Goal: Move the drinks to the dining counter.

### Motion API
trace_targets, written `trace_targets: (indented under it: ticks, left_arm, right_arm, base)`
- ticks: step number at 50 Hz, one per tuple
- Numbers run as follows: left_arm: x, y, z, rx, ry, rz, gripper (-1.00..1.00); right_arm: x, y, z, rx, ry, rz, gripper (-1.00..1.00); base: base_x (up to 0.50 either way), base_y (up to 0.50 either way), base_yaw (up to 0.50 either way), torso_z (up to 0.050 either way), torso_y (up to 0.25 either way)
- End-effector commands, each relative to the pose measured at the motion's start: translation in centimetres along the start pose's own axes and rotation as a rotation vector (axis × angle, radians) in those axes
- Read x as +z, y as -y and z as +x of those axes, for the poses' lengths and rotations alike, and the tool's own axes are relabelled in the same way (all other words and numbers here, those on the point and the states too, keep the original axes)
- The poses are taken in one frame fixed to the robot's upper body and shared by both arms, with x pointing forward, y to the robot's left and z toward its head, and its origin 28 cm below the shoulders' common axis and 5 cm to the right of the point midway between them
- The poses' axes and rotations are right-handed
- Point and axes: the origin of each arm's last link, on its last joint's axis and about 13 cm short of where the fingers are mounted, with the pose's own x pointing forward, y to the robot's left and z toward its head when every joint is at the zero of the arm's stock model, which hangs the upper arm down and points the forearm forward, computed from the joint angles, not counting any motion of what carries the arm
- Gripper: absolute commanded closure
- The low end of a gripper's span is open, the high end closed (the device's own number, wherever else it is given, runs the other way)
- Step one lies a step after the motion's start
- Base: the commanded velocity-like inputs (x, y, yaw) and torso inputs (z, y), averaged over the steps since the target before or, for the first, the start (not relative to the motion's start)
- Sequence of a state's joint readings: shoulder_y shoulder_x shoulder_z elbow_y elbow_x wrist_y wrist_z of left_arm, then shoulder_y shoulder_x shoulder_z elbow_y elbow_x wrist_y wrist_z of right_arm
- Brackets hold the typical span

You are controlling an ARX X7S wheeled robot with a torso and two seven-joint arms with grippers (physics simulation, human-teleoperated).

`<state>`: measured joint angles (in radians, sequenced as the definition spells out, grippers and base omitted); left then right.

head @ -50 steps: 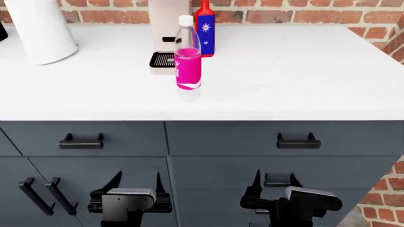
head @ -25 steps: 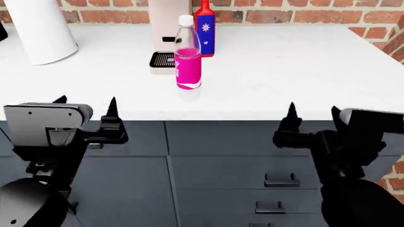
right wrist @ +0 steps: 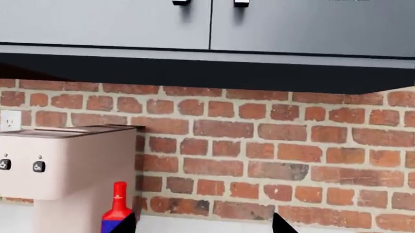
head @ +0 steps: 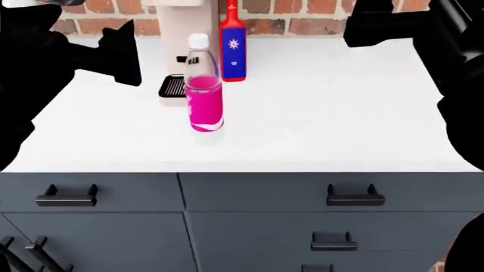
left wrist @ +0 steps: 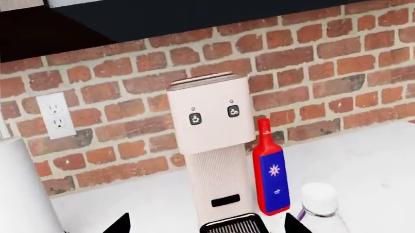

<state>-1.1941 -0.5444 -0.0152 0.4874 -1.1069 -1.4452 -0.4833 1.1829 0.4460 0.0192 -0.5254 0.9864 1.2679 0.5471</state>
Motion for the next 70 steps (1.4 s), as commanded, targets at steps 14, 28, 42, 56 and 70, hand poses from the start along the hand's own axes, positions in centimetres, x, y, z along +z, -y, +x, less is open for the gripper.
trace_targets:
  ticks: [14,28,42,56,70]
  left_arm:
    - [3.9,-2.6,-4.4,0.091,0.096,0.033,-1.0]
    - [3.7,-2.8,-5.8,0.103,0.104,0.031,-1.0]
    - [3.5,-2.7,-5.7,0.094,0.098,0.03,-1.0]
    - [3.7,-3.0,-6.0,0.102,0.105,0.021,-1.0]
    - [3.7,-3.6,-7.6,0.078,0.139,-0.035,-1.0]
  right_arm:
    - [1.3,-0.3,0.0,0.027,-0.007,-0.054,-1.0]
    - [1.1,-0.3,-0.2,0.023,-0.018,-0.066,-1.0]
    - [1.1,-0.3,-0.3,0.051,-0.008,-0.063,-1.0]
    - [1.5,-0.7,-0.5,0.119,0.007,-0.058,-1.0]
    - [0.4,-0.7,-0.5,0.106,-0.065,-0.101,-1.0]
  base:
    - [0.35,-0.15,0.0,0.0,0.0]
    - [0.0,0.0,0.0,0.0,0.0]
    - [0.36,0.0,0.0,0.0,0.0]
    - [0.18,0.0,0.0,0.0,0.001]
    - [0.26,0.0,0.0,0.0,0.001]
